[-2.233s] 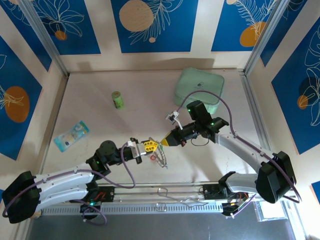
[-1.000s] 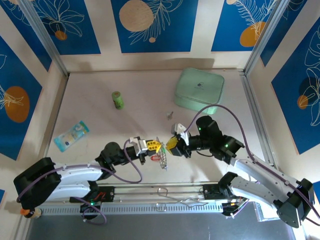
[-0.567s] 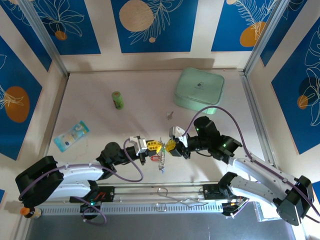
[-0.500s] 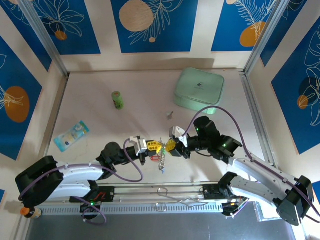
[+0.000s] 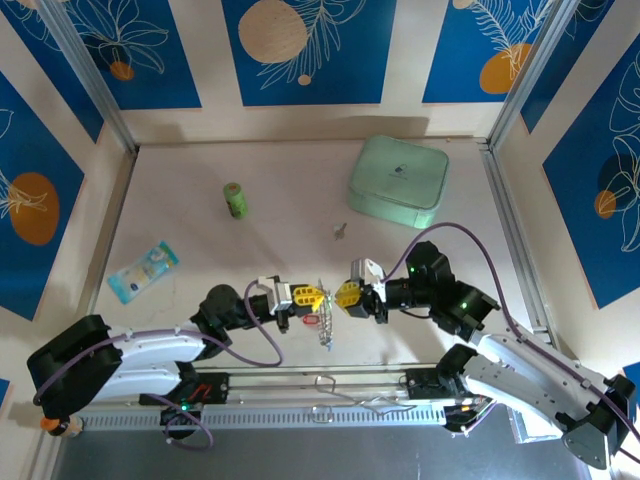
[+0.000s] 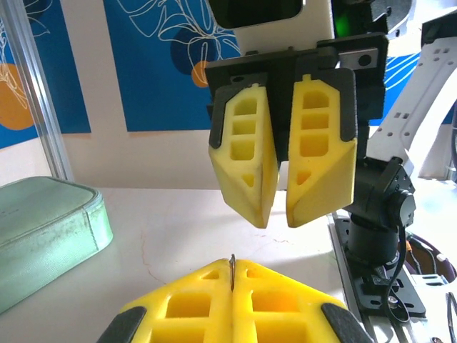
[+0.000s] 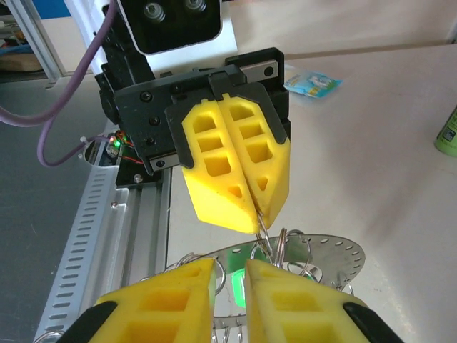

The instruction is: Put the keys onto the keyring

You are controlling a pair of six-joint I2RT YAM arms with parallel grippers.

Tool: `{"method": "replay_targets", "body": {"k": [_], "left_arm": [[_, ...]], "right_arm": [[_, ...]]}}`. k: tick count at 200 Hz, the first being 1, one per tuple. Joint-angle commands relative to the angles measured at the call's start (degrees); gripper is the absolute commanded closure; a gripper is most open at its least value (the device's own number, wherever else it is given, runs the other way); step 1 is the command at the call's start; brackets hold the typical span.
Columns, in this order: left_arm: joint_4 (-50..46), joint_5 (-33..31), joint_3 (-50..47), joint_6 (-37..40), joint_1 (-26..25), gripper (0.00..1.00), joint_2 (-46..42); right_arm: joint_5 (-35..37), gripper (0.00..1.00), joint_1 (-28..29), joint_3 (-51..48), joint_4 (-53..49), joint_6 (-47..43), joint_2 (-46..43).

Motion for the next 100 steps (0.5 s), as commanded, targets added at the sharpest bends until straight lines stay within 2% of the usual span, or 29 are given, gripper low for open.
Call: {"method": "replay_targets", "body": {"k": [1, 49, 100], "left_arm": [[2.7, 2.8, 1.1, 1.4, -0.4, 1.0, -1.3], [3.1, 3.2, 1.1, 1.0, -0.4, 1.0, -1.0], [3.2, 4.2, 1.5, 0.9, -0.4, 1.0, -0.7]], "right_arm": [[-3.5, 0.82, 0.7, 0.1, 0.4, 0.8, 0.7], [0.4, 0.8, 1.1, 0.3, -0.3, -0.7, 2.4], [1.0, 0.77, 1.6, 1.2, -0.2, -1.3, 4.5]]}}
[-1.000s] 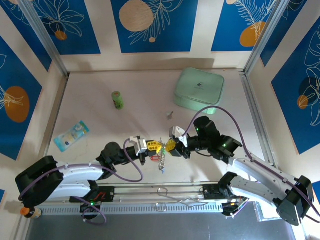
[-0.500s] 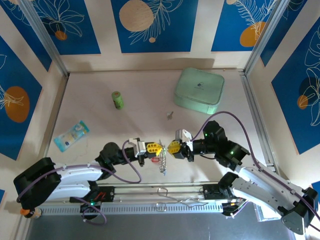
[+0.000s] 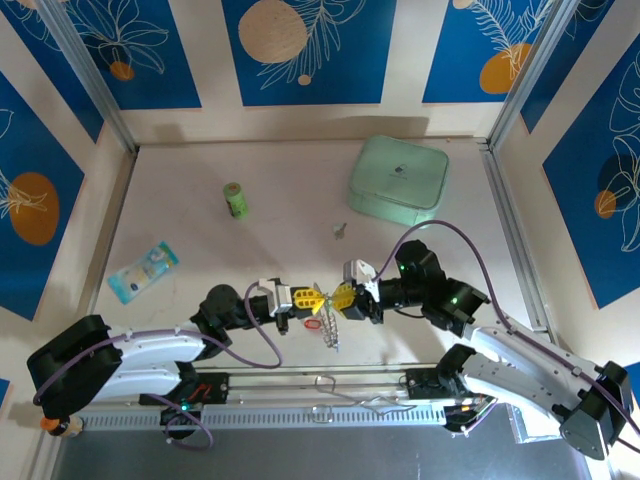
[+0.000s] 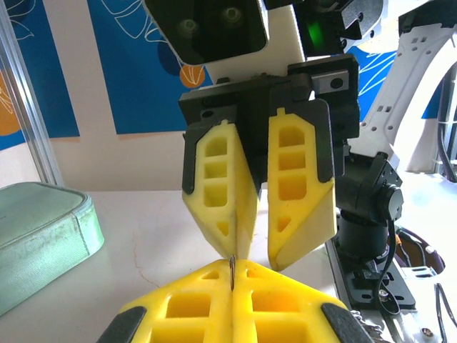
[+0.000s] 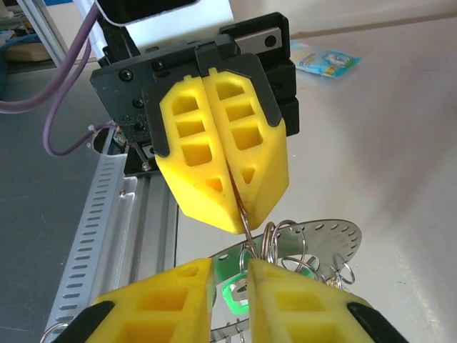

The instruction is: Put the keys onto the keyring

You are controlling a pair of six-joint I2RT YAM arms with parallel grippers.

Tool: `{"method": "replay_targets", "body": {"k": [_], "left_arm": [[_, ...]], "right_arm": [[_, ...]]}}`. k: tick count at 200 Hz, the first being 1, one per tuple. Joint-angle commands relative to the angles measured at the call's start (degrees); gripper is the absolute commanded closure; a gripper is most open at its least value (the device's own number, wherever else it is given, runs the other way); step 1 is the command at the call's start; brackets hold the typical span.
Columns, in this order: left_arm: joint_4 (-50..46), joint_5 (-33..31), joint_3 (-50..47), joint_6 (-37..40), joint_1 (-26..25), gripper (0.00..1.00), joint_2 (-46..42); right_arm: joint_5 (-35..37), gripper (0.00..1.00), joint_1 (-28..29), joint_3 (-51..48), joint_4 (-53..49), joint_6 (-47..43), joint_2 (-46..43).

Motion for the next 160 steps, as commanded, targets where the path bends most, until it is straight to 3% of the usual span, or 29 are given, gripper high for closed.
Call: {"method": "replay_targets", "body": {"k": [1, 102, 160], "left_arm": [[3.4, 2.4, 1.4, 0.3, -0.4, 1.0, -0.6], [5.3, 4.2, 1.9, -0.7, -0.4, 1.0, 0.9], [9.0, 4.1, 2.0, -1.9, -0.5, 1.0, 3.1]], "right_arm": [[0.6, 0.77, 0.7, 1.2, -0.3, -1.2, 0.7], [1.5, 0.72, 2.1, 2.8, 0.4, -1.5, 2.2], [-0.4, 0.87, 2.4, 2.6, 1.8, -1.2, 3.0]]}}
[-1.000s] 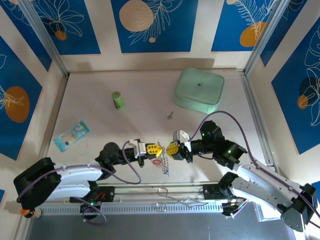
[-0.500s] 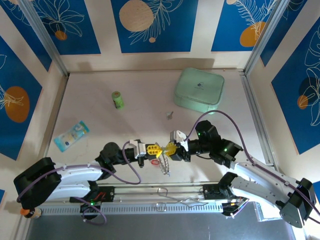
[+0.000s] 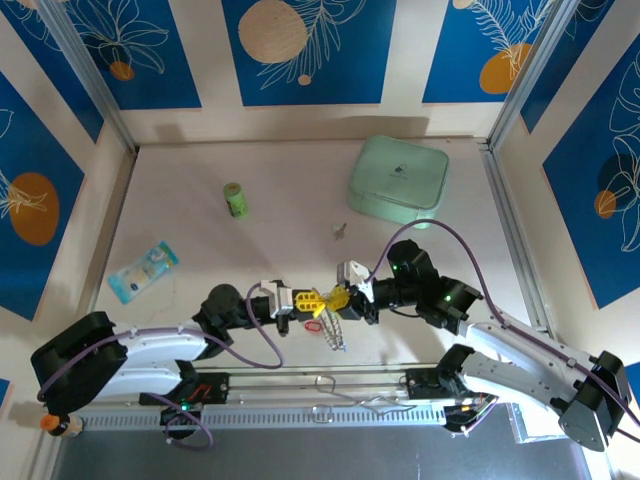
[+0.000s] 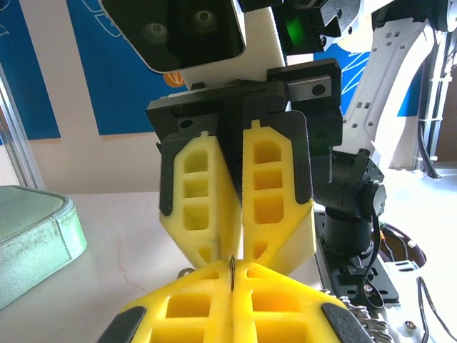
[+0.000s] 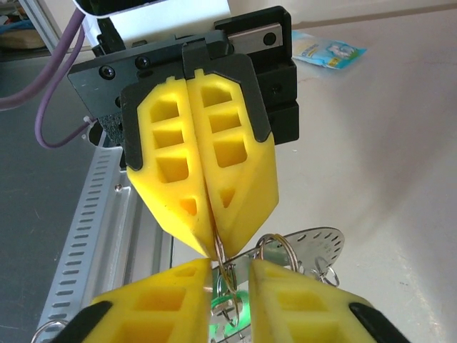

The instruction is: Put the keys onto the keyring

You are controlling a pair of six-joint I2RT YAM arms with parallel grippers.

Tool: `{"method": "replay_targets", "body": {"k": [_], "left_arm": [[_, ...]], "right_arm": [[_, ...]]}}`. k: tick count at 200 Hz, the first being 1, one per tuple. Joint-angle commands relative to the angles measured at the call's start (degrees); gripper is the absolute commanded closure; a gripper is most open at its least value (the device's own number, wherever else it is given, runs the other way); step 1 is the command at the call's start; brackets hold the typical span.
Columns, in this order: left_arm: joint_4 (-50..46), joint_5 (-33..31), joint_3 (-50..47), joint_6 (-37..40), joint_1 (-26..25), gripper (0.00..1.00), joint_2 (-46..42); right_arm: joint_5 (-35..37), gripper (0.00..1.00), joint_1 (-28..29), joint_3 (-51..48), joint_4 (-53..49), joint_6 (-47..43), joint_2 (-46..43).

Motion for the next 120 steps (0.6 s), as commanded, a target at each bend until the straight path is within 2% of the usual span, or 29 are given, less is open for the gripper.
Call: {"method": "replay_targets", "body": {"k": [1, 23, 39, 50, 56, 74, 101, 120], "left_arm": [[6.8, 1.4, 1.7, -1.4, -0.4, 1.0, 0.7], [8.3, 0.8, 1.5, -1.6, -0.4, 1.0, 1.6], [7.9, -2.4, 0.8, -0.8, -0.4, 1.0, 1.2], [5.8, -4.8, 0.4, 0.1, -0.4, 0.77, -0.1], [3.7, -5.5, 0.1, 1.0, -0.4, 0.7, -1.4], [-8.6, -5.9, 1.3, 5.1, -0.4, 0.61, -7.1], [-37.4, -8.0, 6.5, 13.4, -0.4, 0.6, -16.3], [-48.3, -8.8, 8.9, 16.6, -0.4, 0.61, -18.6]], "right_arm": [[-1.8, 0.88, 0.4, 1.7, 1.3, -0.3, 0.6], [-1.8, 1.0, 0.3, 2.2, 0.6, -1.1, 0.9], [-0.7, 1.0, 0.1, 3.3, -1.7, -2.6, 0.9], [0.2, 1.0, -0.3, 4.4, -4.0, -3.9, 1.1], [0.6, 1.0, -0.6, 5.2, -5.3, -4.7, 1.2], [1.4, 1.0, -1.4, 8.0, -10.2, -7.4, 2.4], [2.8, 1.0, -1.5, 12.3, -16.9, -11.5, 4.8], [4.1, 1.0, -1.0, 15.1, -20.3, -13.7, 6.5]]}}
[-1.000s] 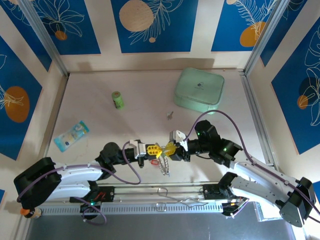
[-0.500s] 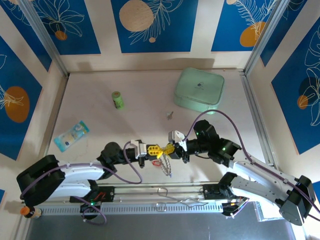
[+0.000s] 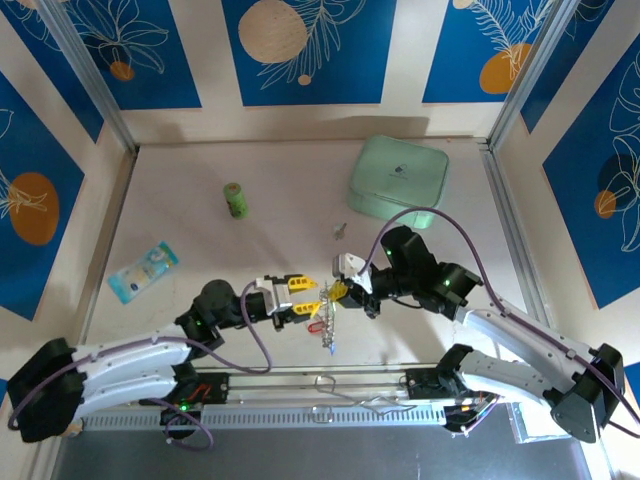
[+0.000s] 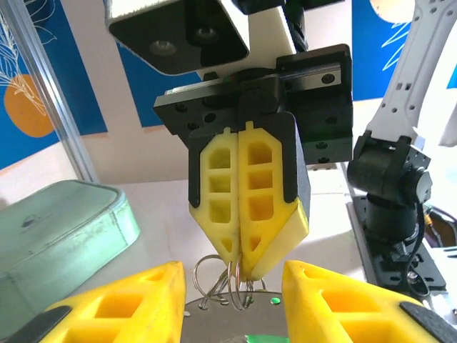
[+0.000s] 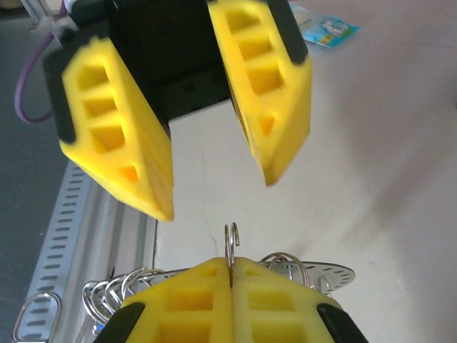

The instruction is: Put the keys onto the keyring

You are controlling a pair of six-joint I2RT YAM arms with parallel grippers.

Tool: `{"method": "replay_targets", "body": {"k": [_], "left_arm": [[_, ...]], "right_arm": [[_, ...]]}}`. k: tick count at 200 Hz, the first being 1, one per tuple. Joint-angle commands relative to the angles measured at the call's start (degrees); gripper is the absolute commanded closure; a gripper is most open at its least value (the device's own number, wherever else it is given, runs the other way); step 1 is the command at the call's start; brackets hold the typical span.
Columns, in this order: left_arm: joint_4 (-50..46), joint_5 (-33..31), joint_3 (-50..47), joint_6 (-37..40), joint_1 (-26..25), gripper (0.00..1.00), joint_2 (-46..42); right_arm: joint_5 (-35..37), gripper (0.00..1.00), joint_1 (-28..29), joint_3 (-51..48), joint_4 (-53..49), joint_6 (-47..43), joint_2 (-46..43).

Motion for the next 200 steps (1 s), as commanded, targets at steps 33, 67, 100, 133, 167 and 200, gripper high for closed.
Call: {"method": "replay_targets", "body": {"k": [33, 67, 100, 133, 167, 200], "left_arm": [[-26.1, -0.6, 6.7, 8.0, -0.4, 0.64, 0.2], [-21.8, 0.4, 7.4, 7.2, -0.4, 0.67, 3.8], [-19.1, 2.0, 7.1, 6.2, -0.4, 0.69, 4.5], [-17.6, 2.6, 6.4, 5.2, -0.4, 0.67, 4.1], [-16.3, 3.0, 6.2, 4.6, -0.4, 0.67, 4.3], [-15.3, 3.6, 6.3, 4.3, -0.4, 0.71, 4.8]], "right_arm": [[5.2, 1.0, 2.6, 9.3, -11.8, -8.9, 4.9], [7.3, 1.0, 4.3, 12.8, -15.4, -11.0, 7.3], [10.4, 1.0, 5.7, 14.8, -17.6, -12.4, 9.0], [12.5, 1.0, 7.1, 16.2, -19.2, -13.4, 10.5], [14.2, 1.0, 8.4, 17.4, -19.9, -14.3, 11.9], [14.5, 1.0, 9.5, 18.1, -19.7, -14.0, 12.8]]}}
